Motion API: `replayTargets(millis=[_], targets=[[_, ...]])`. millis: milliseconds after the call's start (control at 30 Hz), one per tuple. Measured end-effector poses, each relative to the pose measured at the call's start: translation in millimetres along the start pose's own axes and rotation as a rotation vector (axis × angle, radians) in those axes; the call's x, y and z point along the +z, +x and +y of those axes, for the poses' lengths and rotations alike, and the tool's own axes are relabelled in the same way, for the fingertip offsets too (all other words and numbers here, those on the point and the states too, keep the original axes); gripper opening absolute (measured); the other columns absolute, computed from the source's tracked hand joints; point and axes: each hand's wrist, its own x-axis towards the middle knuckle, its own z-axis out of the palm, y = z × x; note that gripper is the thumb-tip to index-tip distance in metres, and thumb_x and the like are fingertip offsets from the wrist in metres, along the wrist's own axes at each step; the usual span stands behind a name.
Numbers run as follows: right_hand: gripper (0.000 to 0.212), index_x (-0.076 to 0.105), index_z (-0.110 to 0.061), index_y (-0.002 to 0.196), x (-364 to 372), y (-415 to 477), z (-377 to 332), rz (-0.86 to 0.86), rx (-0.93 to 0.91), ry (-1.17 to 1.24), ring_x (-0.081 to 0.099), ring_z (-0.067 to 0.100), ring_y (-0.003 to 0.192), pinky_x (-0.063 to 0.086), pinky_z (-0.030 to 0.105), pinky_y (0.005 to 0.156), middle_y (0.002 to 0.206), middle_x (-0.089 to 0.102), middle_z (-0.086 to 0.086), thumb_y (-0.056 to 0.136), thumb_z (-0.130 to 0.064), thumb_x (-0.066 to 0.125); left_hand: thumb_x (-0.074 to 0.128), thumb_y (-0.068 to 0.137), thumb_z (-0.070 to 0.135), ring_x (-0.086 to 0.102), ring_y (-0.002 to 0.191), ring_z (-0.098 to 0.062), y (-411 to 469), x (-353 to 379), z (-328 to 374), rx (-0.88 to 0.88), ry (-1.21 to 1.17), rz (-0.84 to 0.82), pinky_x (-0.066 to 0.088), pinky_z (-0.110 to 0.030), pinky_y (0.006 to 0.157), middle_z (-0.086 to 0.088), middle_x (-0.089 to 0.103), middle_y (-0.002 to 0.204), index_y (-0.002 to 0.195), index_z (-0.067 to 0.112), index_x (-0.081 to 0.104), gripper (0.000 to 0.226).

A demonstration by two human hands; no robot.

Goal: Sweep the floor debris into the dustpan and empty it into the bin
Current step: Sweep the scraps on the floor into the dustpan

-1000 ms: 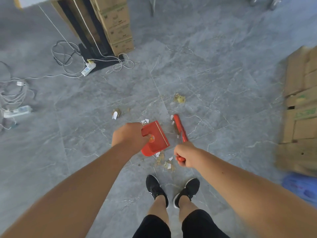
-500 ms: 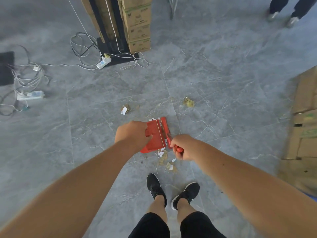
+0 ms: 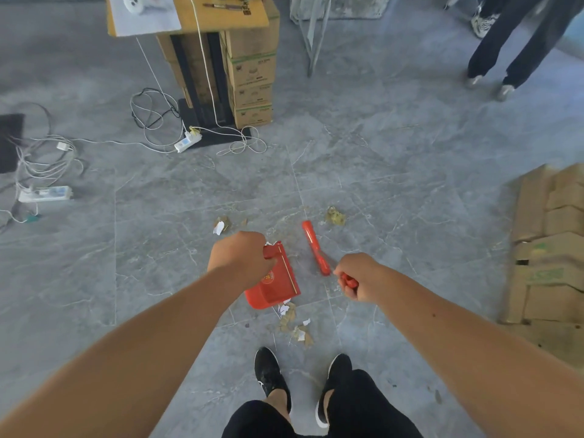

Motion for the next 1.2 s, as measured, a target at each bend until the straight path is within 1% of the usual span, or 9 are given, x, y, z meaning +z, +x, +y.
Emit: replayTargets(millis=[133,267,367,500,633,767,867,1000,1200], targets=[[0.021,0.055,-0.012,0.078,-31.5,7.8,-15.8,0.038,-0.029,0.056,0.042,0.008,0.047,0.037,0.015,0.038,0.055,0.045,0.003,0.088,0.005,0.050,0.061,0.087,0.053,0.060,0.079,-0.019,19.2,-8.9,32.3,0.019,-0.033,0.012,0.046,-0.028,0.062,0.008,0.055,0.077,0.079,0.023,0.058,0.031],[0.020,0.054,-0.012,0.078,-69.6,25.4,-38.2,0.072,-0.065,0.084,0.042,0.010,0.046,0.037,0.014,0.035,0.057,0.044,0.005,0.090,0.004,0.050,0.063,0.085,0.054,0.062,0.079,-0.021,48.6,-16.0,73.6,0.021,-0.051,0.044,0.048,-0.030,0.065,0.006,0.062,0.080,0.070,0.023,0.050,0.036],[0.018,0.056,-0.011,0.089,-105.3,46.6,-59.9,0.084,-0.070,0.139,0.043,0.011,0.050,0.038,0.015,0.036,0.058,0.044,0.005,0.089,0.005,0.049,0.062,0.084,0.055,0.061,0.073,-0.019,75.5,-21.2,110.3,0.005,-0.052,0.059,0.048,-0.029,0.062,0.007,0.060,0.075,0.069,0.022,0.049,0.039],[0.029,0.060,-0.012,0.107,-157.8,85.6,-101.0,0.115,-0.081,0.142,0.041,0.012,0.048,0.038,0.016,0.037,0.059,0.047,0.007,0.088,0.005,0.045,0.060,0.084,0.061,0.060,0.067,-0.018,116.3,-25.7,165.7,-0.051,-0.058,0.069,0.047,-0.029,0.059,0.007,0.060,0.071,0.067,0.021,0.048,0.045],[0.025,0.063,-0.007,0.104,-211.9,120.0,-148.8,0.141,-0.066,0.116,0.038,0.013,0.042,0.038,0.015,0.035,0.057,0.048,0.009,0.089,0.002,0.045,0.061,0.082,0.064,0.059,0.063,-0.015,155.2,-30.2,218.3,-0.144,-0.074,0.074,0.041,-0.026,0.054,0.007,0.059,0.066,0.067,0.020,0.051,0.048],[0.026,0.063,-0.004,0.103,-255.9,157.7,-192.4,0.132,-0.088,0.076,0.037,0.013,0.044,0.038,0.014,0.035,0.058,0.047,0.009,0.091,0.001,0.041,0.058,0.084,0.064,0.059,0.062,-0.016,187.0,-28.8,257.4,-0.190,-0.075,0.063,0.045,-0.027,0.055,0.007,0.059,0.065,0.065,0.020,0.049,0.048],[0.030,0.060,-0.008,0.111,-271.8,184.1,-215.7,0.129,-0.116,0.036,0.040,0.014,0.045,0.042,0.018,0.040,0.063,0.049,0.009,0.091,0.002,0.040,0.056,0.086,0.063,0.058,0.060,-0.015,202.7,-23.6,275.0,-0.239,-0.086,0.054,0.047,-0.027,0.056,0.007,0.058,0.065,0.063,0.021,0.047,0.048],[0.026,0.054,-0.013,0.106,-271.7,206.1,-235.5,0.095,-0.145,0.011,0.039,0.014,0.046,0.040,0.022,0.047,0.065,0.048,0.008,0.088,0.003,0.043,0.054,0.088,0.055,0.057,0.060,-0.017,217.9,-17.5,288.0,-0.263,-0.092,0.055,0.037,-0.026,0.050,0.005,0.056,0.063,0.063,0.019,0.045,0.044],[0.037,0.055,-0.010,0.122,-266.7,225.2,-254.3,0.006,-0.098,-0.119,0.038,0.014,0.045,0.042,0.016,0.038,0.059,0.046,0.007,0.088,0.002,0.047,0.054,0.087,0.061,0.057,0.058,-0.016,237.5,-9.4,296.0,-0.298,-0.103,0.052,0.037,-0.026,0.049,0.006,0.057,0.063,0.064,0.020,0.047,0.048]])
